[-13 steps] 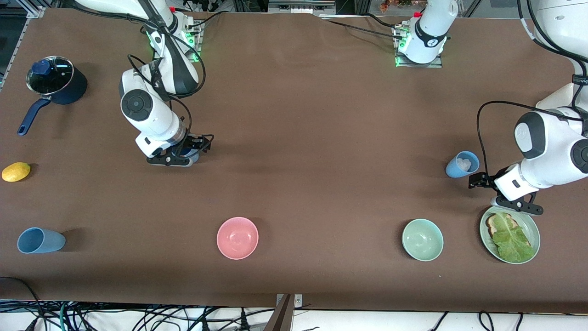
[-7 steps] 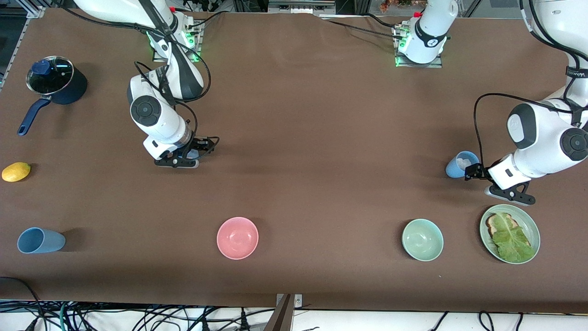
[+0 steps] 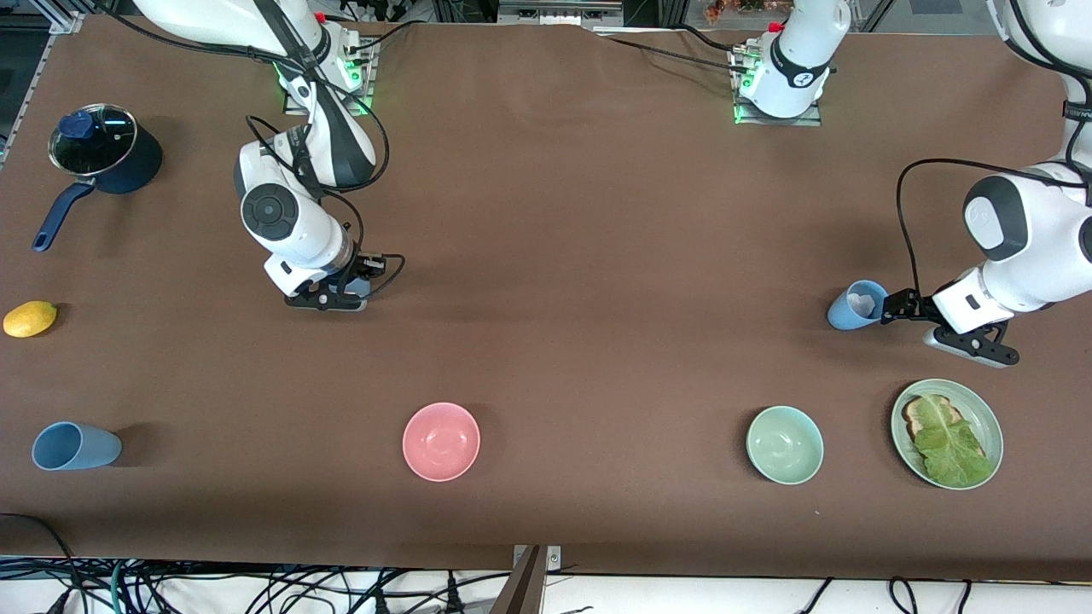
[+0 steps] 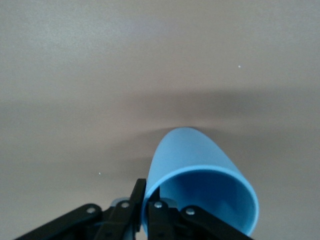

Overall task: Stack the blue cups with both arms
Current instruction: 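Close the right gripper on its cup while the left gripper grasps another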

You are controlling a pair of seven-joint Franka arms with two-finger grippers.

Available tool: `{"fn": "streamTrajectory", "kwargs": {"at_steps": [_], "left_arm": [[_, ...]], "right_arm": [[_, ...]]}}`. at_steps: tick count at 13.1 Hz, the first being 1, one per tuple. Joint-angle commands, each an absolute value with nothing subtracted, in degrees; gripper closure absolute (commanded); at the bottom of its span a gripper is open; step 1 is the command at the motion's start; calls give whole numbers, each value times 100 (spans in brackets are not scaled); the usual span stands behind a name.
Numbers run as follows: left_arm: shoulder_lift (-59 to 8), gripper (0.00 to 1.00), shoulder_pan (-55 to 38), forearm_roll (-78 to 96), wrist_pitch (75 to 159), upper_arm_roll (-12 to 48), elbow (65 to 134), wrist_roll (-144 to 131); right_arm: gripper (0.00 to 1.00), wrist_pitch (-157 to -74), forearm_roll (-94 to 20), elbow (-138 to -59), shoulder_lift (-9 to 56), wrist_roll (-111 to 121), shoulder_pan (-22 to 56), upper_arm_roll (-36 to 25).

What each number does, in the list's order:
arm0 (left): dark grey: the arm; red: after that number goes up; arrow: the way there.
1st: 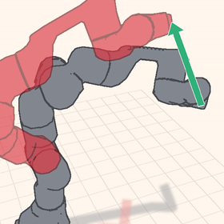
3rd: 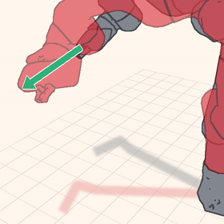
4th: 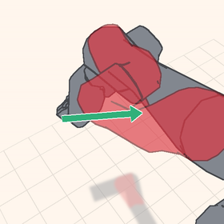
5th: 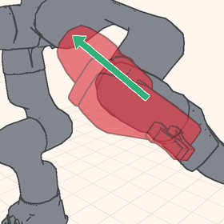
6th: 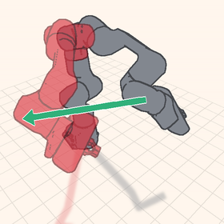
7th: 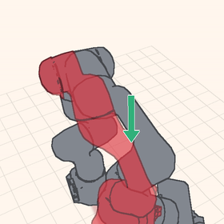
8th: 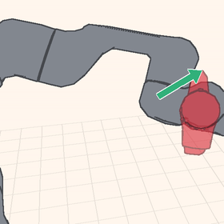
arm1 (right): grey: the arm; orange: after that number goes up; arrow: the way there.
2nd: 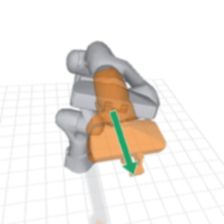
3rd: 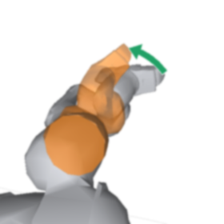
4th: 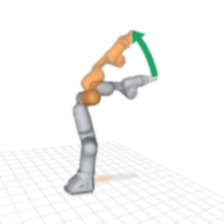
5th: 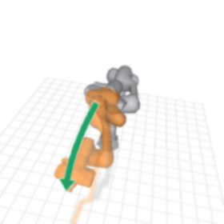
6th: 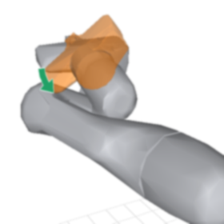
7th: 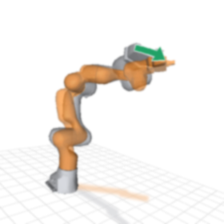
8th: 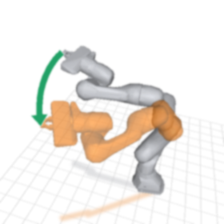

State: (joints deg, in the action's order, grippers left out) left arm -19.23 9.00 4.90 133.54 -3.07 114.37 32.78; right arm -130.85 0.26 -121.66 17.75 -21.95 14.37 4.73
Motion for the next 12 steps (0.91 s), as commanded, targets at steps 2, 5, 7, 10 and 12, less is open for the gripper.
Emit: {"fn": "streamTrajectory", "kwargs": {"at_steps": [2,5,7,10,12], "left_arm": [[-1539,0,844,791,13386,-404,11891,3498],[-1486,0,809,791,13430,-483,12076,3533],[-1459,0,791,791,13447,-553,12207,3560],[-1415,0,686,791,13430,-633,12331,3568],[-1380,0,659,782,13430,-633,12427,3568]], "right_arm": [[100,-11562,114,-11051,1819,-2180,1389,439],[100,-10296,79,-10014,1802,-2224,1406,439],[100,-9705,27,-9442,1758,-2259,1415,457],[100,-9475,-157,-8949,1679,-2215,1476,588],[100,-9387,-184,-8799,1696,-2215,1546,633]]}}
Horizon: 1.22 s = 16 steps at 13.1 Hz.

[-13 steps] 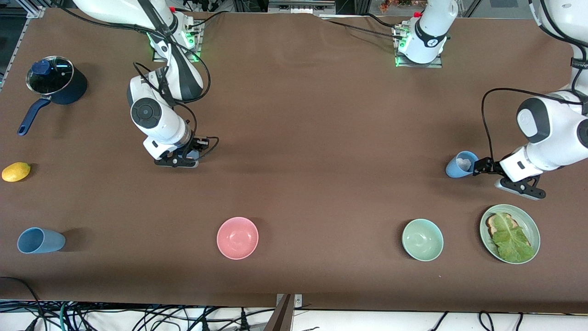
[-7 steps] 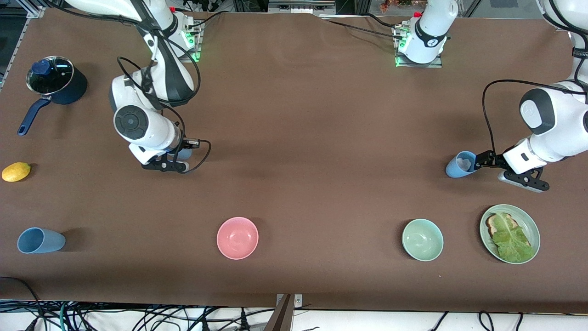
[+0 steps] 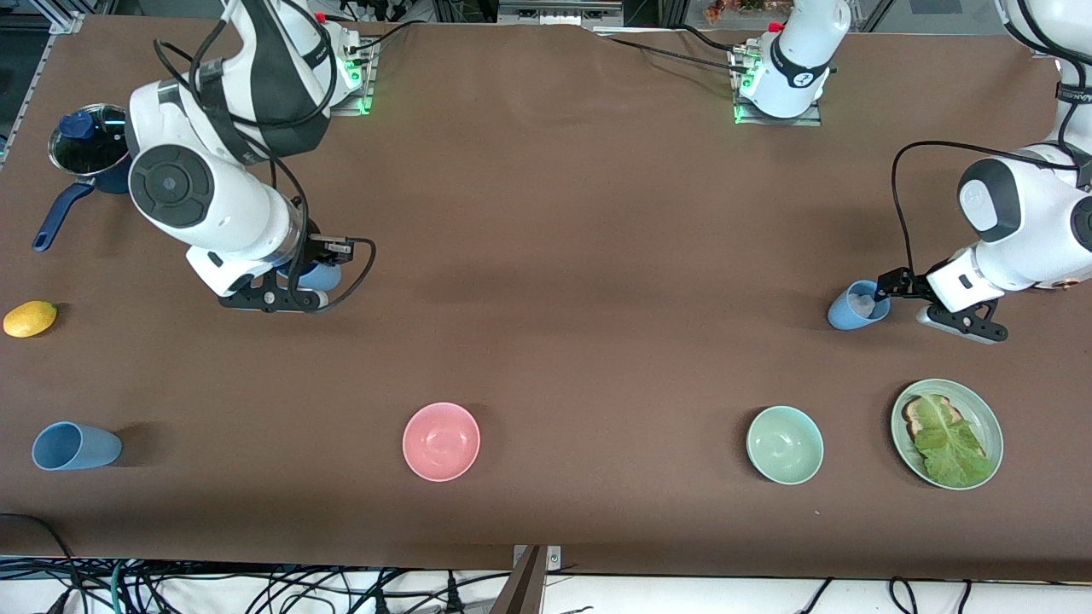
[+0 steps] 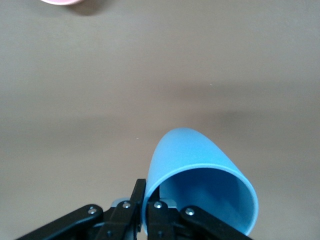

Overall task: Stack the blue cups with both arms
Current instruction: 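Close the right gripper on its cup while the left gripper grasps another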

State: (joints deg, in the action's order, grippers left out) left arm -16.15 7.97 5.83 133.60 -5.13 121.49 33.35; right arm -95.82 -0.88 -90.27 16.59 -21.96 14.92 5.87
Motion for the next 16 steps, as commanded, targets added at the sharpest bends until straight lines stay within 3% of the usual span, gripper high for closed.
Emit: {"fn": "streamTrajectory", "kwargs": {"at_steps": [1,7,16], "left_arm": [[-1371,0,642,782,13430,-633,12445,3568],[-1485,0,527,712,13482,-642,12507,3560],[-1951,2,589,527,14361,-668,12472,3560]], "right_arm": [[100,-9395,-185,-8789,1731,-2241,1564,633],[100,-9290,-184,-8780,1731,-2233,1565,633],[100,-9281,-176,-8780,1740,-2224,1564,633]]}}
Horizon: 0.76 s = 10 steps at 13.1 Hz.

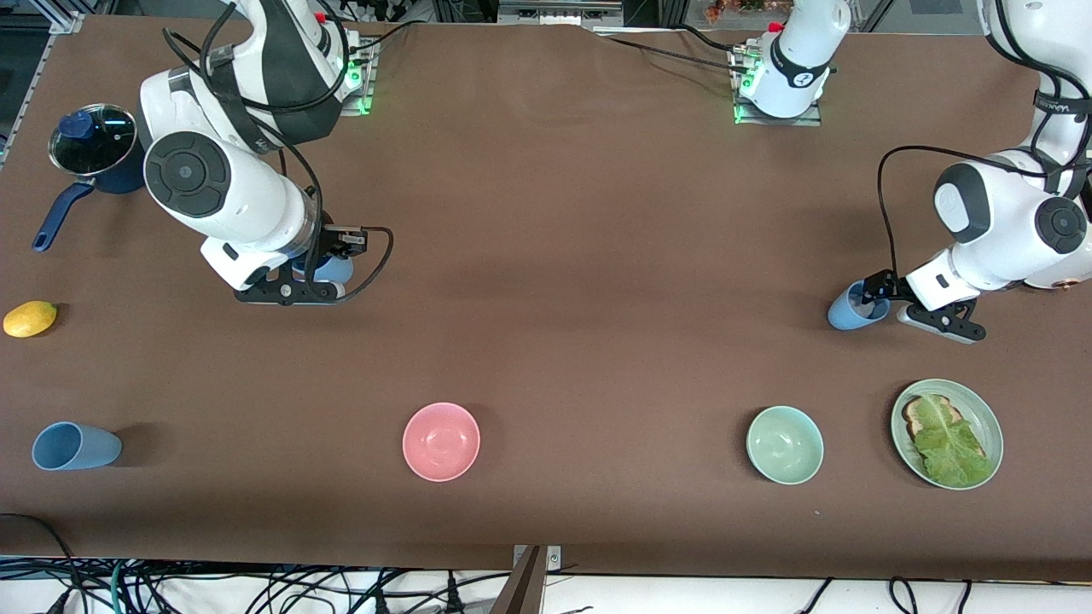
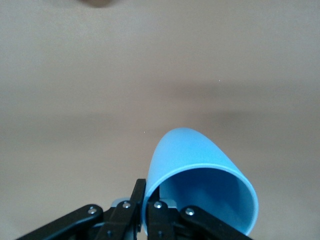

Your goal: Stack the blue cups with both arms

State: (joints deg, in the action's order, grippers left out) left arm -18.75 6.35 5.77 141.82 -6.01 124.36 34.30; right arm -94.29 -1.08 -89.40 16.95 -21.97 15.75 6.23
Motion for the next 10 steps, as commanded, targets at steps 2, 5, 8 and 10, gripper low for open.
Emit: {"fn": "streamTrajectory", "kwargs": {"at_steps": [2,5,8,10], "left_arm": [[-2004,6,589,527,14370,-659,12472,3551],[-2004,39,589,536,14353,-659,12480,3490],[-1995,95,589,536,14326,-650,12472,3437],[-1995,100,589,545,14317,-650,12472,3340]], "right_arm": [[100,-9281,-176,-8780,1740,-2224,1564,633],[100,-9281,-176,-8780,1740,-2215,1564,633],[100,-9281,-176,-8780,1740,-2215,1564,633],[100,-9281,-176,-8780,1740,-2215,1564,633]]}}
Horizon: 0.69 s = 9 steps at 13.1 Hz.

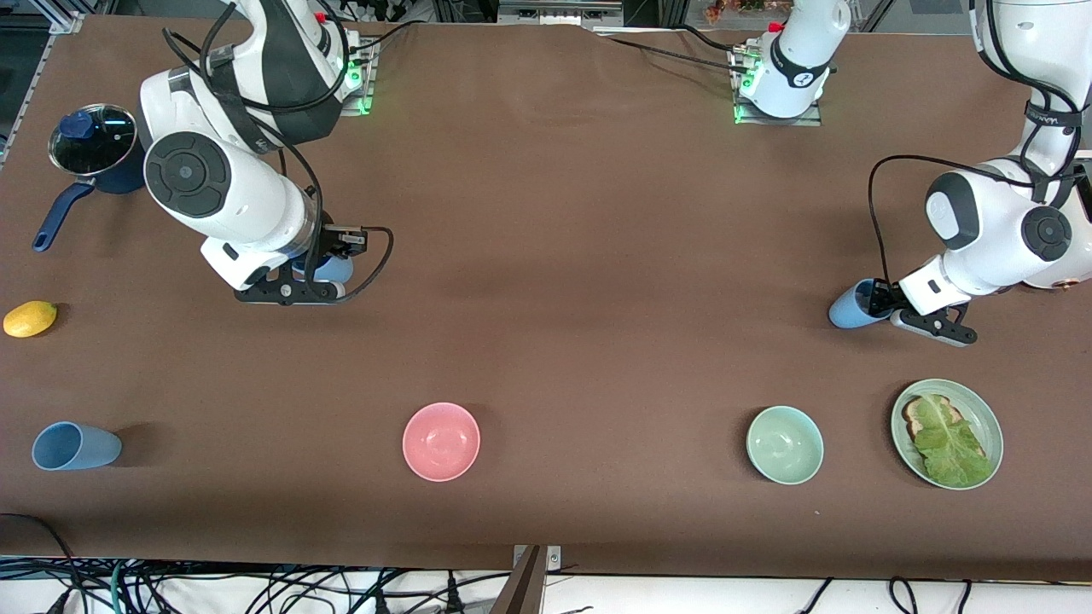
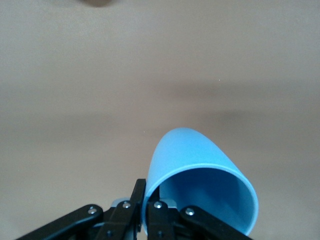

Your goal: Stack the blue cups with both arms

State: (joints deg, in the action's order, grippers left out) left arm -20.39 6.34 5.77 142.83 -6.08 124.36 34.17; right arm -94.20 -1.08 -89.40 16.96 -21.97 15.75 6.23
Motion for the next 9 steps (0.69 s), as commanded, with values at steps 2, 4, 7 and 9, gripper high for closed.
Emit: {"fn": "streamTrajectory", "kwargs": {"at_steps": [2,4,7,9], "left_arm": [[-1978,100,563,562,14291,-642,12428,3305],[-1951,100,536,562,14116,-642,12297,3121],[-1811,100,414,571,13625,-580,11981,2788],[-1723,100,291,571,13229,-554,11761,2506]], "right_arm": [[100,-9273,-176,-8780,1740,-2215,1564,633],[100,-9272,-176,-8780,1740,-2215,1564,633],[100,-9281,-176,-8780,1740,-2215,1564,633],[100,-9272,-176,-8780,1740,-2215,1564,633]]}}
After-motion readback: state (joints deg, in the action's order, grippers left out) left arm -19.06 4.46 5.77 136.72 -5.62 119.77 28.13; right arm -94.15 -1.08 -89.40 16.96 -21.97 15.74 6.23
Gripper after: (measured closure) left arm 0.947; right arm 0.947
